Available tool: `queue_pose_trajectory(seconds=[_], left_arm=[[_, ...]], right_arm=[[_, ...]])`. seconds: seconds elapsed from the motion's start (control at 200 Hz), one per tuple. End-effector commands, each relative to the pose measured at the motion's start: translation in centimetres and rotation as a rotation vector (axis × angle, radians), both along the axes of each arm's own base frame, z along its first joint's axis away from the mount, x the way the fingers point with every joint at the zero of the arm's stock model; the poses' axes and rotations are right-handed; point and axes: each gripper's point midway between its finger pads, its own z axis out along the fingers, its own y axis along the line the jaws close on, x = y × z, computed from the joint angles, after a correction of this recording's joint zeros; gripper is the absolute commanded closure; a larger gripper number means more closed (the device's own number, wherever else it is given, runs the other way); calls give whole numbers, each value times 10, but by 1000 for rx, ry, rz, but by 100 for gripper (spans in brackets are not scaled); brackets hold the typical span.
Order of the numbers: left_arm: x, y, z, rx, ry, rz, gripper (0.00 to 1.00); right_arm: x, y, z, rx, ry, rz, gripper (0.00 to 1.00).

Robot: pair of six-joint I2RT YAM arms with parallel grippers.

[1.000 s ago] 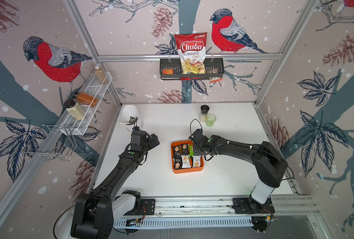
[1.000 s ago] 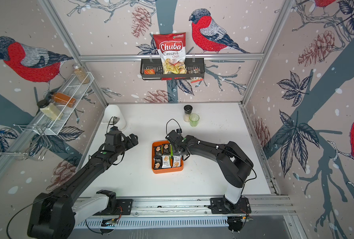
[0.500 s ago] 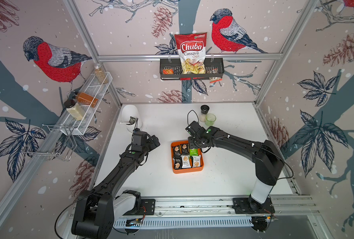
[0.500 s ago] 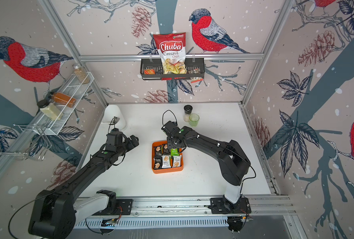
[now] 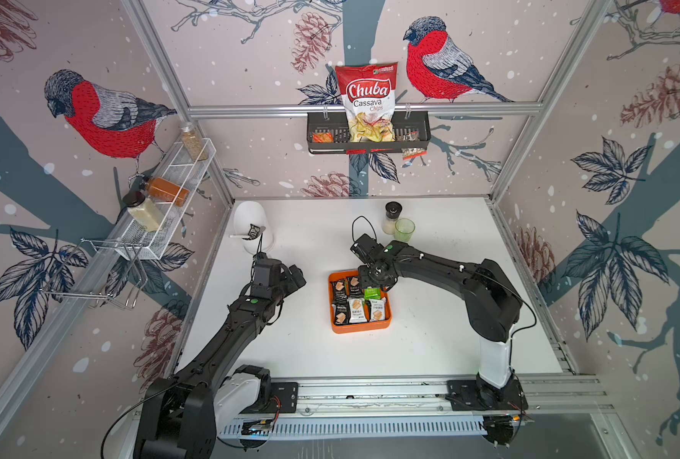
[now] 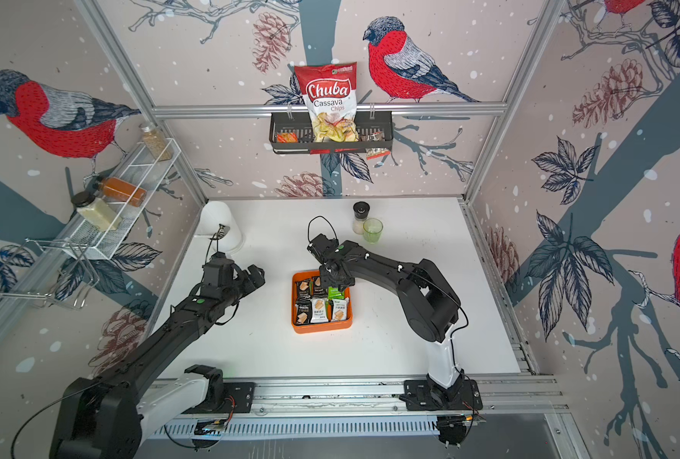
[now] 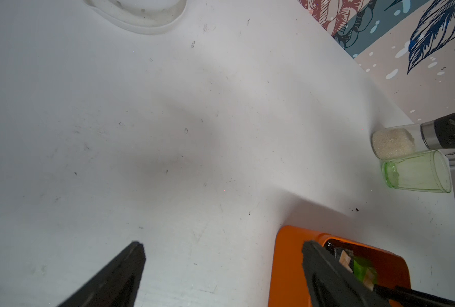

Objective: Take the cookies out of the storage box
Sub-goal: Pick up the cookie from the storage box.

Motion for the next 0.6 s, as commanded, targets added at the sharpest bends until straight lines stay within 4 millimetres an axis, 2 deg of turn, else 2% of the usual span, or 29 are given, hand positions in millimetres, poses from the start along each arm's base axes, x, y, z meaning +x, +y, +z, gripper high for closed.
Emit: queue_pose_trajectory(seconds=[0.0,0.435,0.595], left_arm=[[-2,3,-2,10,9,8,4],[-4,3,-5,15,18,8,4],[-6,4,-6,9,19,17,4]], right_arm=[[-2,-1,-5,-15,16,-11,36],[-4,-1,-27,-58,42,-1,38],[-5,-2,-30,-70,44,6,43]])
